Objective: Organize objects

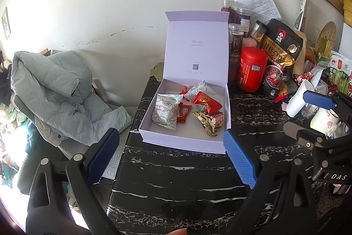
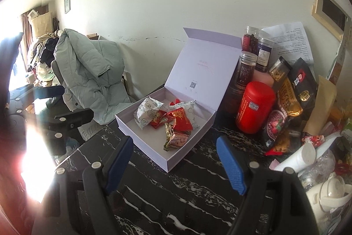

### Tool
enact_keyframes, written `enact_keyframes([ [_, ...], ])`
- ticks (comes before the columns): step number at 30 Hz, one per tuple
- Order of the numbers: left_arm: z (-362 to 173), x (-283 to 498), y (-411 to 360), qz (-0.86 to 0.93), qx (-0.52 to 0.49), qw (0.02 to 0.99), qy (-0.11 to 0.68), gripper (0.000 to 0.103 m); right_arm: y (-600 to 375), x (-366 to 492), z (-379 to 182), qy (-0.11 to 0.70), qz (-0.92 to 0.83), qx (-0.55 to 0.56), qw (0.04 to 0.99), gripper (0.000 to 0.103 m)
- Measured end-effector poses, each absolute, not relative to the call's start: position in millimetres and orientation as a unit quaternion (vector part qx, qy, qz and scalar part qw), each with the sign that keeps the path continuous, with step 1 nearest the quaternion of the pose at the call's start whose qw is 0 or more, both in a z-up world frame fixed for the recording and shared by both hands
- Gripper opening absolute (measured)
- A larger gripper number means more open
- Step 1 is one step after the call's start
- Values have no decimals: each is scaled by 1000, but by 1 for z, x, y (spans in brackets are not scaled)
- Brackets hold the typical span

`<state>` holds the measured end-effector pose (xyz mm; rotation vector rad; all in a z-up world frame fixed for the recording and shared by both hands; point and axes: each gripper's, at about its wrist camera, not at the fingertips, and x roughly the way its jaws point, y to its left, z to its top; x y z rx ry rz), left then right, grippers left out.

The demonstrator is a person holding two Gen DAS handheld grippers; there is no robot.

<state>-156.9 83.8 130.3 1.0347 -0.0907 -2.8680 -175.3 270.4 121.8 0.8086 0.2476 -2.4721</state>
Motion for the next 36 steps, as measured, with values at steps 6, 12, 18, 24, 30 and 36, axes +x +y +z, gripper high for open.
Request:
enact_keyframes([
  [6,126,-127,95,-939,339,50,-32,95,283,-146,117,92,-915,299,256,79],
  [12,115,-98,105,-937,344,56,-34,95,293,-117,108,97,-914,301,253,80],
  [18,104,-70,110,-936,348,59,-24,95,299,-92,102,95,-914,298,259,80],
  [24,94,-50,114,-933,353,63,-19,95,301,-74,94,98,-911,299,266,80],
  [30,84,-35,114,-931,359,67,-12,95,302,-62,85,98,-907,303,274,80],
  [36,79,-26,113,-929,362,75,-13,95,299,-56,77,103,-903,309,281,80],
])
